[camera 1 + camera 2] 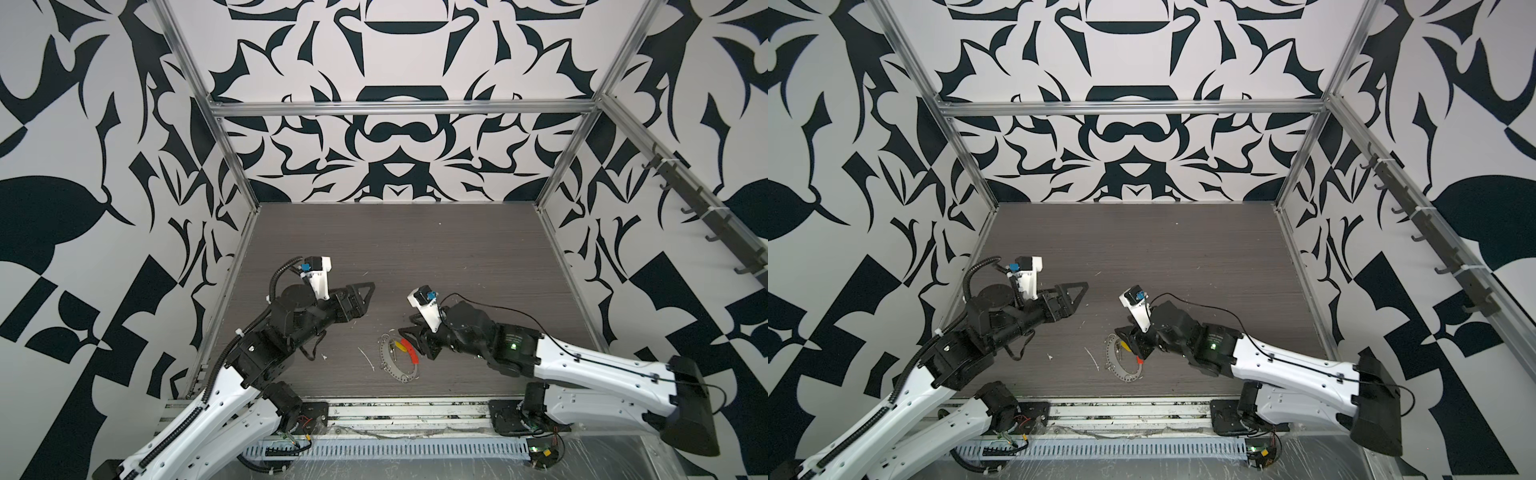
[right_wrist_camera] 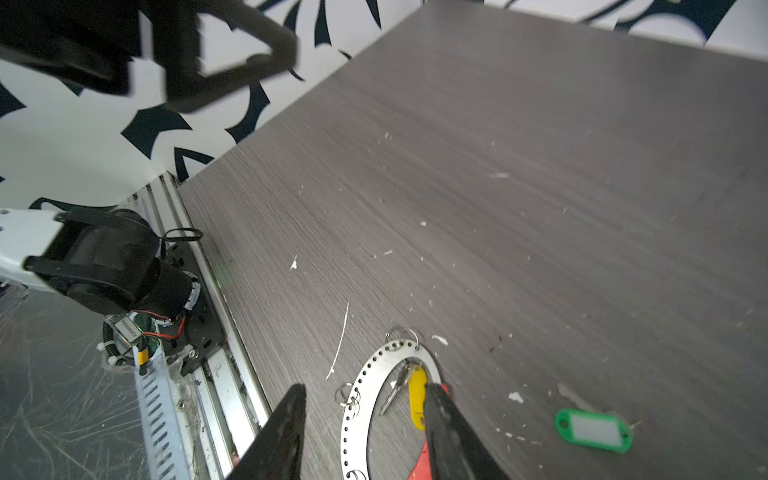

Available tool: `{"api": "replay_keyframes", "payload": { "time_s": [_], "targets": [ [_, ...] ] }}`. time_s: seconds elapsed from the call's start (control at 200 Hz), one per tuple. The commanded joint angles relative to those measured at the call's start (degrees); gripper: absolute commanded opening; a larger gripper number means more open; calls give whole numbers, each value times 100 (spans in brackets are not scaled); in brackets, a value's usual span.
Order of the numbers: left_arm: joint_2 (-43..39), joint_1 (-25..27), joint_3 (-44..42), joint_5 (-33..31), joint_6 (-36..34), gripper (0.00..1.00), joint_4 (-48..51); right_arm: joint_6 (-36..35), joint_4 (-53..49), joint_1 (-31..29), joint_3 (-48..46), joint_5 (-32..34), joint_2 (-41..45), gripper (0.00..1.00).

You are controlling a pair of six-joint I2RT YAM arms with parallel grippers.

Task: Remove the keys from the keyring

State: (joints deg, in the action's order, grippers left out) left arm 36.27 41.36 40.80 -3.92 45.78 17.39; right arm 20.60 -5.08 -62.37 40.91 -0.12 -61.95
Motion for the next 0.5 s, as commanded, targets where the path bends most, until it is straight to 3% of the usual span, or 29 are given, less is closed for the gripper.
{"api": "replay_keyframes", "payload": {
  "time_s": [0.0,0.29,0.495],
  "targets": [
    [-298,-23,-134,-413,-51,99,62,592,240,208,-153,-672,-616,48],
    [-712,-17,-460,-289,-88,99,36,185,508,573,491,-1119,-2449,38],
    [-908,-21,-614,-273,-45,100,89,4,591,764,825,-1226,-3192,35]
  ]
}}
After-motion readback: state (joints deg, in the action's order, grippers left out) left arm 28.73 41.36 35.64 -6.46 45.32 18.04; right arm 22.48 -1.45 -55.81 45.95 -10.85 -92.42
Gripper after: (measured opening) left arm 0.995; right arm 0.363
